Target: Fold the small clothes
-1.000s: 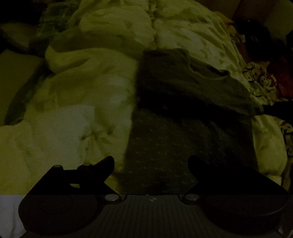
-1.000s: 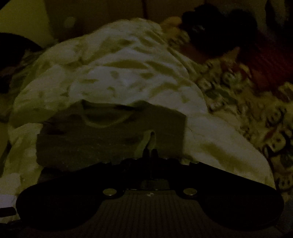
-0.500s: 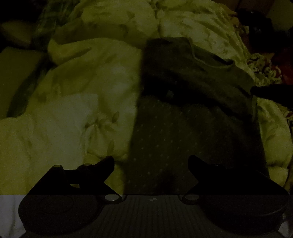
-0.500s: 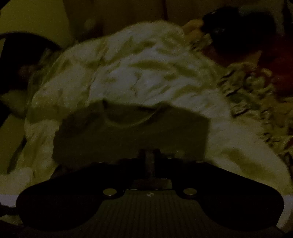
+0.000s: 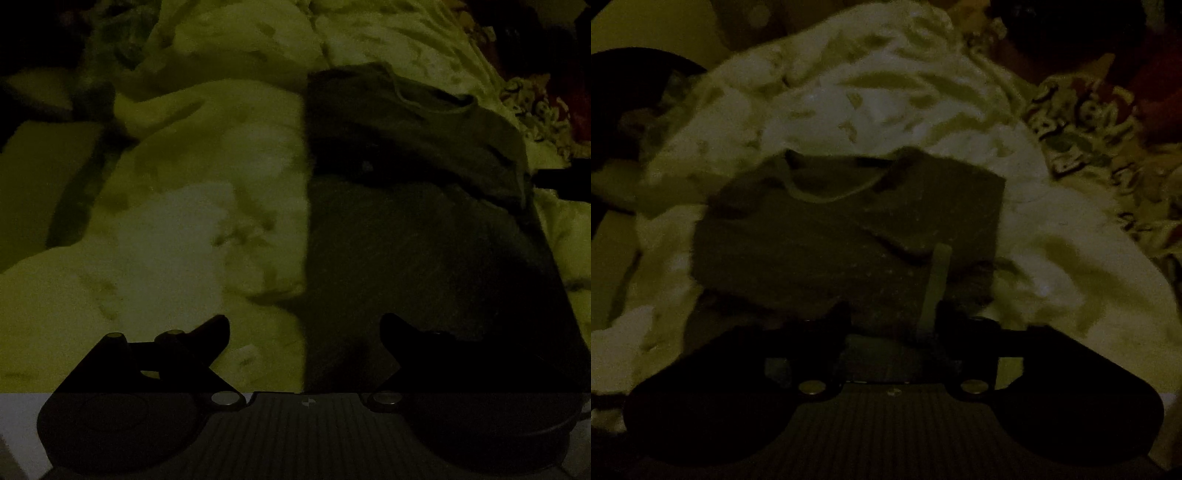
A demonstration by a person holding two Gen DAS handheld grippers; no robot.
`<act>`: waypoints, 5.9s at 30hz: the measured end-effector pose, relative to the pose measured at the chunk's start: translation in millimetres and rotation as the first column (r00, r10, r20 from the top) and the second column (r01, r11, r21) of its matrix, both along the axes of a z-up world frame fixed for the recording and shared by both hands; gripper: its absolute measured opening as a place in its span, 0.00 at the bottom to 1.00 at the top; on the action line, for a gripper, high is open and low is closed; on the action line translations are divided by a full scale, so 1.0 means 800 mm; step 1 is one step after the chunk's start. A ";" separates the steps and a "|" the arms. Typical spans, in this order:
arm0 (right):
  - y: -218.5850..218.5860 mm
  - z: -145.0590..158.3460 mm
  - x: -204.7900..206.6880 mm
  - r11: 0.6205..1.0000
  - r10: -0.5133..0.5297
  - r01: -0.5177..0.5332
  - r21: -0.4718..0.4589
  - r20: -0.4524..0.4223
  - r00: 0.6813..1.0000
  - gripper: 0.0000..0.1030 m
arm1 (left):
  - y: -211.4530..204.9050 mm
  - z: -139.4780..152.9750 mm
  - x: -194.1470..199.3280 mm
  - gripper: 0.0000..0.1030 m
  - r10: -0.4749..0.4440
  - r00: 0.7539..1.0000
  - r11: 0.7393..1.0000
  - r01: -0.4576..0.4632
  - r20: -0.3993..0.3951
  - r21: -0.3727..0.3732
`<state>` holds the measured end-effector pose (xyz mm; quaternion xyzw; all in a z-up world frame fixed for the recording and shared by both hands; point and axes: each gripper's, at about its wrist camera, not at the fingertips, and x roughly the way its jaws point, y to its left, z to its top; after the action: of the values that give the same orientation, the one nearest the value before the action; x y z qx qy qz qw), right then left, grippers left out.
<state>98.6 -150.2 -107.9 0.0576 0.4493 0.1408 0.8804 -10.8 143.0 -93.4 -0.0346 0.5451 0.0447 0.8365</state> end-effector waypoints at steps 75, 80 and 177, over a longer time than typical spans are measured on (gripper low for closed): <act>-0.068 0.047 0.112 0.904 -0.252 0.307 0.296 -0.209 0.945 0.11 | 0.048 0.043 0.242 0.69 0.107 0.990 0.940 -0.070 0.093 -0.333; -0.064 0.033 0.138 0.907 -0.273 0.326 0.265 -0.219 0.937 0.11 | 0.044 0.027 0.272 0.70 0.102 0.993 0.949 -0.079 0.059 -0.305; -0.104 0.023 -0.049 0.964 -0.055 0.111 0.240 -0.229 0.972 0.09 | 0.064 0.033 0.080 0.58 -0.249 0.961 0.936 0.271 0.122 -0.224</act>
<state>59.2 -233.0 -89.4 0.2028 0.5199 0.1521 0.8157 52.9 194.0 -66.9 -0.0645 0.5071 -0.1338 0.8490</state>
